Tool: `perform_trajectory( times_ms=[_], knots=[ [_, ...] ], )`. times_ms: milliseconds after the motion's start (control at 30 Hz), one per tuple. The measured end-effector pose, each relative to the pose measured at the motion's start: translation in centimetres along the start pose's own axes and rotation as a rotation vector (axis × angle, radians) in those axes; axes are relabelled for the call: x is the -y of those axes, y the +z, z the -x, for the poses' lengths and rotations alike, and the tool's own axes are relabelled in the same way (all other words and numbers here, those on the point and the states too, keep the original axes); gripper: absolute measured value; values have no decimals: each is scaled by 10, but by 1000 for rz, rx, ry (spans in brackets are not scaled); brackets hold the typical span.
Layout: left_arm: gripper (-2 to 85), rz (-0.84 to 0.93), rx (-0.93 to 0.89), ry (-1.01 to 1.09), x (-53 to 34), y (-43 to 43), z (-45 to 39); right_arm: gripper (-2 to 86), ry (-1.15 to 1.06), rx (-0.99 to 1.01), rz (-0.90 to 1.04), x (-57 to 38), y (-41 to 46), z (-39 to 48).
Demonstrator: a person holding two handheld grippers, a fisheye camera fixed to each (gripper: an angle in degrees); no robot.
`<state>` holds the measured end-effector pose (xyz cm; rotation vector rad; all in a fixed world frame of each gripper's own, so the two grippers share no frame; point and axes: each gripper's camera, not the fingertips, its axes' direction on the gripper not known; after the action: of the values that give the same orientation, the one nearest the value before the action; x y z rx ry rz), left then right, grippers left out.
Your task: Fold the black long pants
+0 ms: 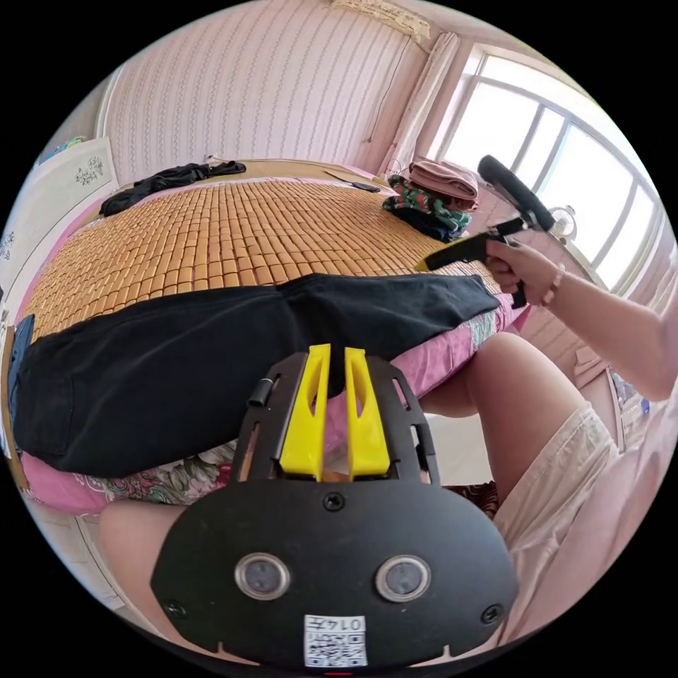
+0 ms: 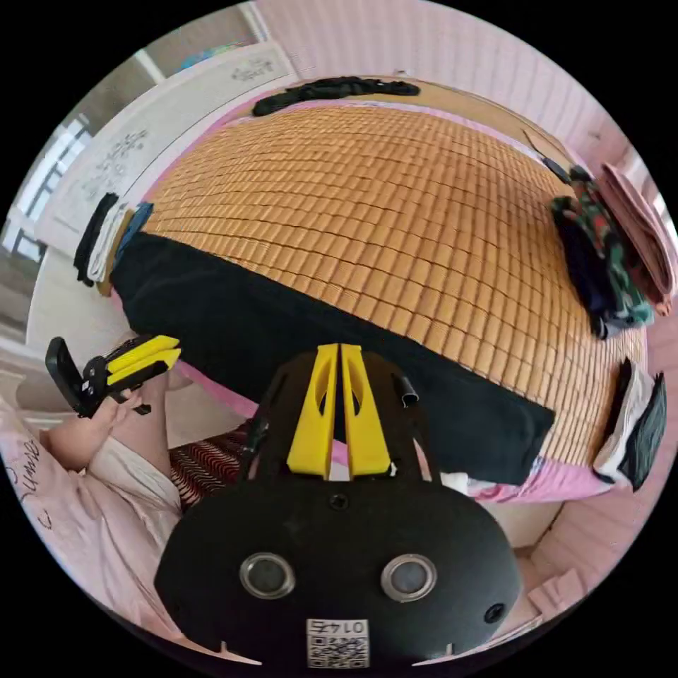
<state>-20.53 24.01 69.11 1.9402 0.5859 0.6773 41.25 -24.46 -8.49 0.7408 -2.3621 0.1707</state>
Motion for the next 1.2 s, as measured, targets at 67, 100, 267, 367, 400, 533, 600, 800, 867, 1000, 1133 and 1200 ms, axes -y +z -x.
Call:
perform_trajectory(
  times_ms=[67, 100, 267, 367, 400, 533, 600, 800, 867, 1000, 1133, 1200],
  knots=[
    [52, 30, 2, 13, 8, 8, -4, 160, 307, -130, -34, -77, -20, -72],
    [52, 59, 7, 27, 11, 14, -8, 187, 378, -147, -36, -95, -23, -88],
    [52, 172, 38, 39, 15, 33, -14, 219, 705, -159, -97, -193, -41, -179],
    [53, 197, 57, 49, 16, 37, -17, 199, 733, -184, -115, -208, -34, -200],
    [53, 205, 62, 57, 17, 39, -18, 192, 734, -168, -118, -209, -32, -203],
    [53, 213, 62, 43, 22, 41, -16, 124, 742, -193, -143, -220, -30, -207],
    [52, 217, 56, 27, 26, 40, -13, 112, 715, -218, -142, -224, -31, -202],
    [52, 225, 95, 43, 33, 38, -17, 61, 574, -285, -88, -229, -31, -192],
    [51, 230, 93, 40, 36, 37, -15, 52, 574, -259, -80, -235, -34, -195],
    [47, 239, 88, 34, 44, 35, -9, 47, 619, -145, -176, -256, -62, -208],
    [31, 224, 103, 51, 56, 38, -13, 48, 565, -126, -291, -270, -127, -200],
    [5, 202, 49, 55, 68, 45, -18, 47, 492, -246, -280, -269, -155, -187]
  ],
)
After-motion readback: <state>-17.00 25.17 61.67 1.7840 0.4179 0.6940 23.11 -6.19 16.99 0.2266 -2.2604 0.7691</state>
